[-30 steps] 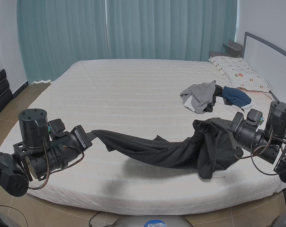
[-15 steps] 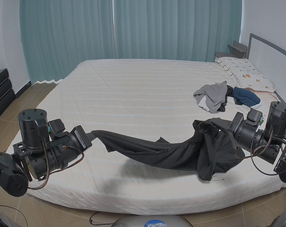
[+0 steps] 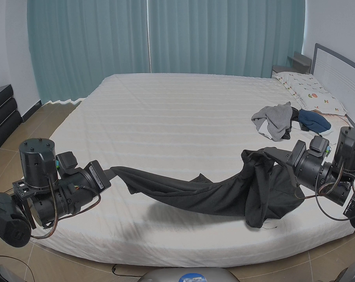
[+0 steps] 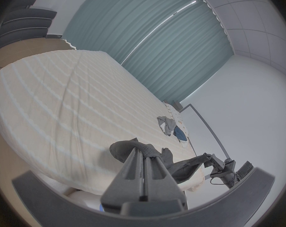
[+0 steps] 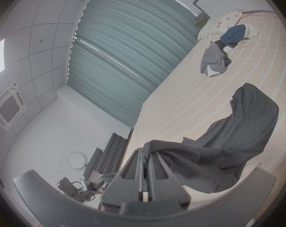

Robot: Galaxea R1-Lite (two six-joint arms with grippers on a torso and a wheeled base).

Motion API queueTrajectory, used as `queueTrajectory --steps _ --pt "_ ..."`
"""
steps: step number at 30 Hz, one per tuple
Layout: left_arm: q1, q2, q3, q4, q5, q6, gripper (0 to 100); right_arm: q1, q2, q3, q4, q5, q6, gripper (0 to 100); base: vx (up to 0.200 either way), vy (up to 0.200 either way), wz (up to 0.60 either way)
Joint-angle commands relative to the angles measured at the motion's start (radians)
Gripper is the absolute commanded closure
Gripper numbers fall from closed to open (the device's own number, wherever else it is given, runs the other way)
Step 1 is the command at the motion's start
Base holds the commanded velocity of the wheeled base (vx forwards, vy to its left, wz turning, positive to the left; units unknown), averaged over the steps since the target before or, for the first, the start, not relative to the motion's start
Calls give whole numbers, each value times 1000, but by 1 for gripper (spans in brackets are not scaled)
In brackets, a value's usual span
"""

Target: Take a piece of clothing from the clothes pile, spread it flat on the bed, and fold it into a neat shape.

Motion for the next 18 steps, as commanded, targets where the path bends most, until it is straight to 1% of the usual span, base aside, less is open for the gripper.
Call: queueTrajectory --steps 1,5,8,10,11,12,14,17,18 --pt "-42 -41 10 36 14 -1 100 6 -42 51 -2 -1 -1 100 -200 0 0" --pt "-96 -74 13 70 63 -1 100 28 -109 90 7 -1 -1 100 -200 0 0" --pt "-125 -99 23 84 86 3 100 48 -157 117 8 -2 -4 100 -200 0 0" --pt "-141 -119 26 88 102 4 100 60 -192 126 10 -12 -8 100 -200 0 0" --pt "-150 -134 24 97 111 4 100 66 -220 127 13 -27 -14 100 -200 0 0" --pt "-159 -159 23 108 120 4 100 71 -255 126 27 -47 -25 100 -200 0 0" --pt "-168 -199 20 133 129 9 100 74 -318 117 53 -65 -50 100 -200 0 0" --pt "-170 -272 -2 194 143 29 100 68 -427 84 113 -65 -93 100 -200 0 0" --pt "-170 -306 -17 223 145 38 100 66 -468 64 146 -65 -105 100 0 0 0"
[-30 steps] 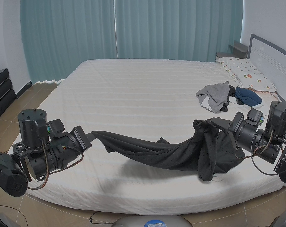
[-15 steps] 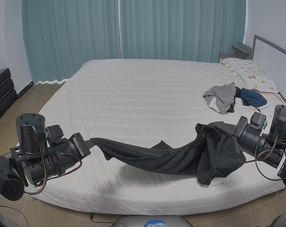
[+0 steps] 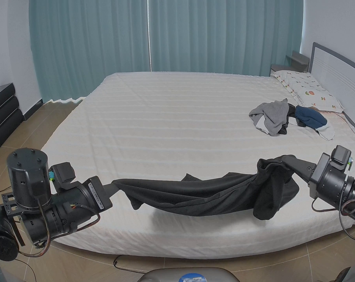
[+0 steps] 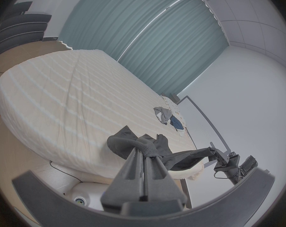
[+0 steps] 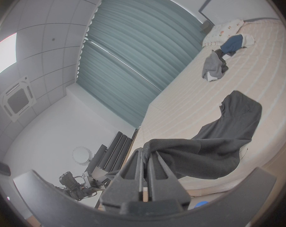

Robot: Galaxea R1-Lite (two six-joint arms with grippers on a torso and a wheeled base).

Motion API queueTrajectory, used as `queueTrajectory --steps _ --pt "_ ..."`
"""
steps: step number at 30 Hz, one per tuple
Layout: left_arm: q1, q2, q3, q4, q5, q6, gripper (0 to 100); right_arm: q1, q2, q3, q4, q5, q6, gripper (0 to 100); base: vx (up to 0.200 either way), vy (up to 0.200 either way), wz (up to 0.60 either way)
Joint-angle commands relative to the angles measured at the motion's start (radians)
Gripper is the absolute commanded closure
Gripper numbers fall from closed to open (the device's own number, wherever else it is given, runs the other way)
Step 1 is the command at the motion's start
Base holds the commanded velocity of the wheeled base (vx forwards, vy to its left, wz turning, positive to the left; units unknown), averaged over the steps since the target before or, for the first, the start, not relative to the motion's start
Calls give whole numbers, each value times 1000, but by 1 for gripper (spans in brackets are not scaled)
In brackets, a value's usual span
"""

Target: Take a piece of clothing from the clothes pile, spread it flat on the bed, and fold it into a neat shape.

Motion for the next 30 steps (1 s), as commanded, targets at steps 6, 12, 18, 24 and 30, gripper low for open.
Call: queueTrajectory --steps 6,12,18,24,30 --pt "-15 -266 -196 295 24 70 100 2 -386 -284 363 -16 -80 100 0 0 0" --pt "23 -196 -428 386 16 86 100 -32 -312 -571 490 -13 -109 100 0 0 0" --pt "91 27 -596 407 24 69 100 -156 -38 -761 486 -11 -148 100 0 0 0" --pt "126 179 -671 407 24 66 100 -196 168 -849 458 -23 -174 100 0 0 0" --pt "183 301 -762 407 10 20 100 -208 353 -893 305 -71 -178 100 133 0 0"
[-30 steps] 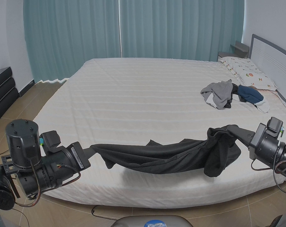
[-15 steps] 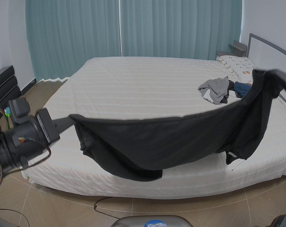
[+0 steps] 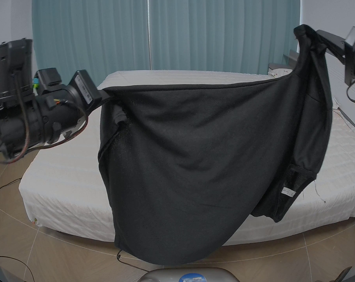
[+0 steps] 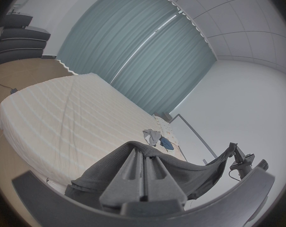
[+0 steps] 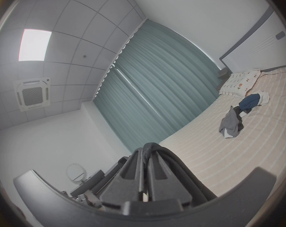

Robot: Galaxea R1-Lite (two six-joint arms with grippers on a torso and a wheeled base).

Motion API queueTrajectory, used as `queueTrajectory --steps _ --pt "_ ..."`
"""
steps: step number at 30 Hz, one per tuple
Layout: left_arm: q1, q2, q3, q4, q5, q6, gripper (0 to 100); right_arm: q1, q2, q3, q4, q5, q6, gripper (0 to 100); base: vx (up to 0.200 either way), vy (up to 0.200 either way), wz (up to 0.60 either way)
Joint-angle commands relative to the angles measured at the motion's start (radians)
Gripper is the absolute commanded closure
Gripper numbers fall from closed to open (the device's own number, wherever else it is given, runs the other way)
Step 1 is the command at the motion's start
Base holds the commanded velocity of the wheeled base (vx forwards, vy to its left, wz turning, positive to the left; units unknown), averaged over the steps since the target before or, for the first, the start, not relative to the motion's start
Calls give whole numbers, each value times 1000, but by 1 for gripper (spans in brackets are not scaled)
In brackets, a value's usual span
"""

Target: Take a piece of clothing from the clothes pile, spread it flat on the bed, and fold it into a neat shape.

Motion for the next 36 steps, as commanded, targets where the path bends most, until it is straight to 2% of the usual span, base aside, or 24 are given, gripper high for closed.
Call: queueTrajectory --steps 1,10,19,29,36 --pt "77 220 -122 7 -9 -30 100 -42 279 -87 -134 -32 -15 100 200 0 0" --pt "108 369 -208 4 -48 -30 100 -49 397 -101 -214 -30 -27 100 200 0 0" --pt "113 545 -314 2 -46 -30 100 -65 517 -116 -237 -30 -27 100 200 0 0" --pt "154 725 -458 -46 -34 -34 100 -87 679 -116 -292 -39 -21 100 0 0 0" --pt "163 751 -539 -64 -36 -63 100 -124 745 -133 -340 -62 -16 100 0 0 0"
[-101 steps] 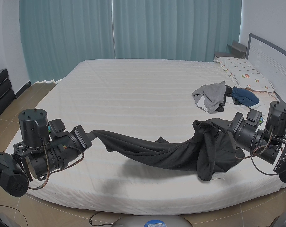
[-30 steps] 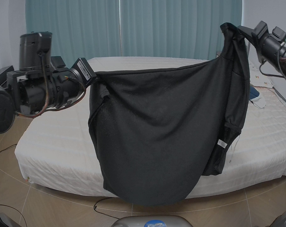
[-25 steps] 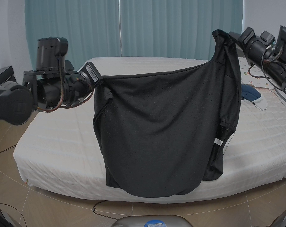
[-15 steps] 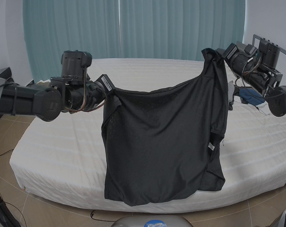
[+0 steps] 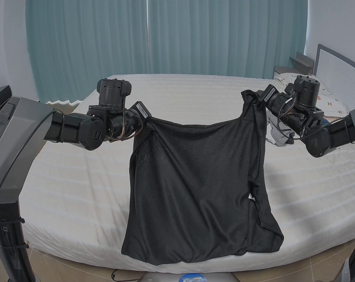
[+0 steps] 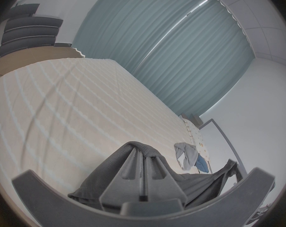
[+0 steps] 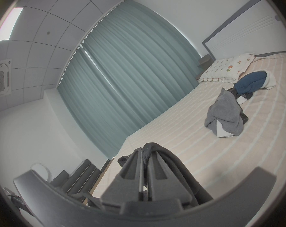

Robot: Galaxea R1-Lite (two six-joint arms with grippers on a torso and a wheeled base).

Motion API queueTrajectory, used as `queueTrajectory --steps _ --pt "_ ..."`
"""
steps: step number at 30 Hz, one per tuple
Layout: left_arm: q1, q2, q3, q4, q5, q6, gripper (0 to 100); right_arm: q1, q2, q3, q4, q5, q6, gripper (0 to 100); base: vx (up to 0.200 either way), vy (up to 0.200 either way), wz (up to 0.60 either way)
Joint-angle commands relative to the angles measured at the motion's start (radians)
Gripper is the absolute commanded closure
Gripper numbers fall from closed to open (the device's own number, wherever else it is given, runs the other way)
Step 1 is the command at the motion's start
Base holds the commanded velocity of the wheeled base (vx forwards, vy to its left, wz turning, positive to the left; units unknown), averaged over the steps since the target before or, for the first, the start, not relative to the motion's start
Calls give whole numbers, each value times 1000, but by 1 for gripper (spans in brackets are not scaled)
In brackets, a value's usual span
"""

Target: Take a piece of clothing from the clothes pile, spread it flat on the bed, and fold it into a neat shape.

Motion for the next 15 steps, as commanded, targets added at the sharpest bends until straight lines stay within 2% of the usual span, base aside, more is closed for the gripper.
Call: queueTrajectory --steps 1,14,15 --pt "5 43 -47 -9 0 -3 100 -21 68 -16 -11 -2 4 100 0 0 0" --pt "14 228 -132 -1 5 -3 100 -22 221 -121 -10 4 2 100 0 0 0" --pt "14 230 -132 -2 5 -3 100 -22 224 -124 -10 4 2 0 0 0 0"
